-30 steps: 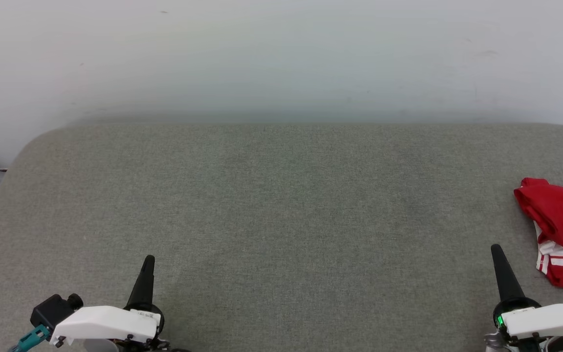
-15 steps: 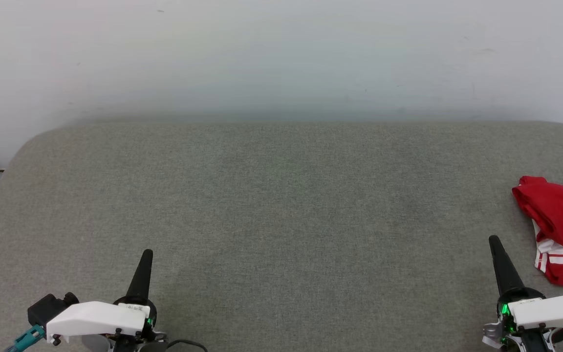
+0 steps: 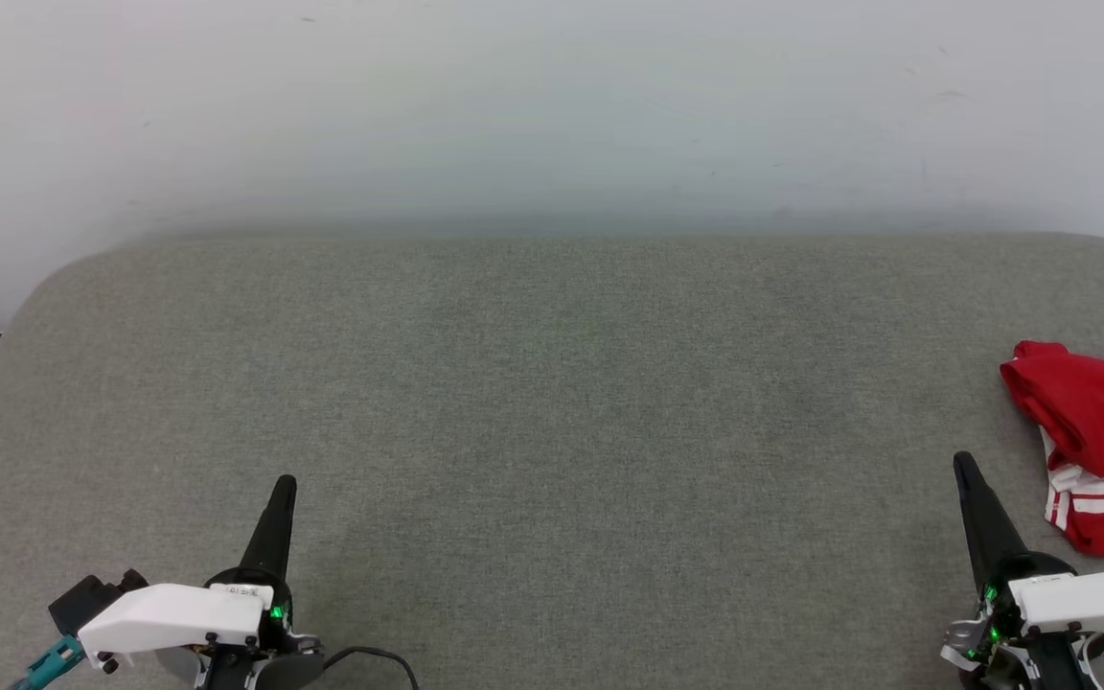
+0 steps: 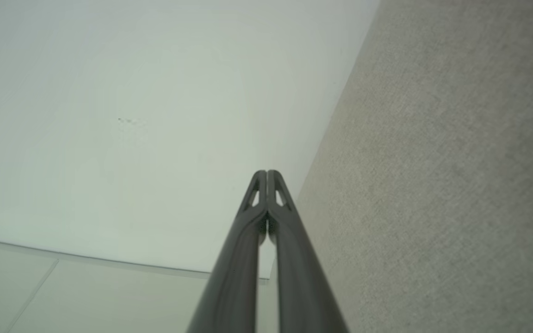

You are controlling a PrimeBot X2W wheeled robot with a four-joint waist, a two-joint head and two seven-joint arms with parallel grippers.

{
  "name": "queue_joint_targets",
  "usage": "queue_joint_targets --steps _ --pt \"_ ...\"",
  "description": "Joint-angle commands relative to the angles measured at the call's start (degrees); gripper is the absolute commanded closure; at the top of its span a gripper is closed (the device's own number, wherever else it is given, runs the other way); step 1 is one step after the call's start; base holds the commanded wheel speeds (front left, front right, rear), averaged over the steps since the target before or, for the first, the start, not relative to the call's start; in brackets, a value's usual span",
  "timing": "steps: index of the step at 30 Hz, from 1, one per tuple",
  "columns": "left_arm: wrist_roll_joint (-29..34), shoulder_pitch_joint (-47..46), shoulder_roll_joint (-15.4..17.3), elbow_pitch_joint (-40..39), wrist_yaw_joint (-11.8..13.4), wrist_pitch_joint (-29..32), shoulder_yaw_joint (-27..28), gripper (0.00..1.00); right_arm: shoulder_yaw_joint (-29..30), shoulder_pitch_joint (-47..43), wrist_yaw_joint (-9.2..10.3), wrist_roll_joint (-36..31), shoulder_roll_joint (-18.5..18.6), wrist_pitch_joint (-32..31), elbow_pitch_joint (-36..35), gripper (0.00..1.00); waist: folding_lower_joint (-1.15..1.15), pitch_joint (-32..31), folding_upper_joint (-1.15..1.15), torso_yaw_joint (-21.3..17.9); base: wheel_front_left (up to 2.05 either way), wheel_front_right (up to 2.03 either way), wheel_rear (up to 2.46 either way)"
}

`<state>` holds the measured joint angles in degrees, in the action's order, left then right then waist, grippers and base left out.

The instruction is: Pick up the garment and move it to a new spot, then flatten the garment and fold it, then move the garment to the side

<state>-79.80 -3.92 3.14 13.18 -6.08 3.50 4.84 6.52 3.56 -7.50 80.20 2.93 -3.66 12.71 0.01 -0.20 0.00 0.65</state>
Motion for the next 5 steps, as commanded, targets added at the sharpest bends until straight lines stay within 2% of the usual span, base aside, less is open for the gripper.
queue_joint_targets --steps 1,5 --pt "-1.3 -1.2 0.0 0.0 -0.4 0.5 0.4 1.0 0.0 1.3 0.01 1.4 -0.1 -0.4 -0.1 1.0 -0.01 0.0 0.0 0.0 0.0 0.0 0.0" --pt "-3.2 -1.5 -0.1 0.1 -0.6 0.9 0.6 1.0 0.0 1.6 0.01 3.2 -0.1 -0.9 0.2 1.0 -0.01 0.1 0.0 -0.1 0.0 0.0 0.0"
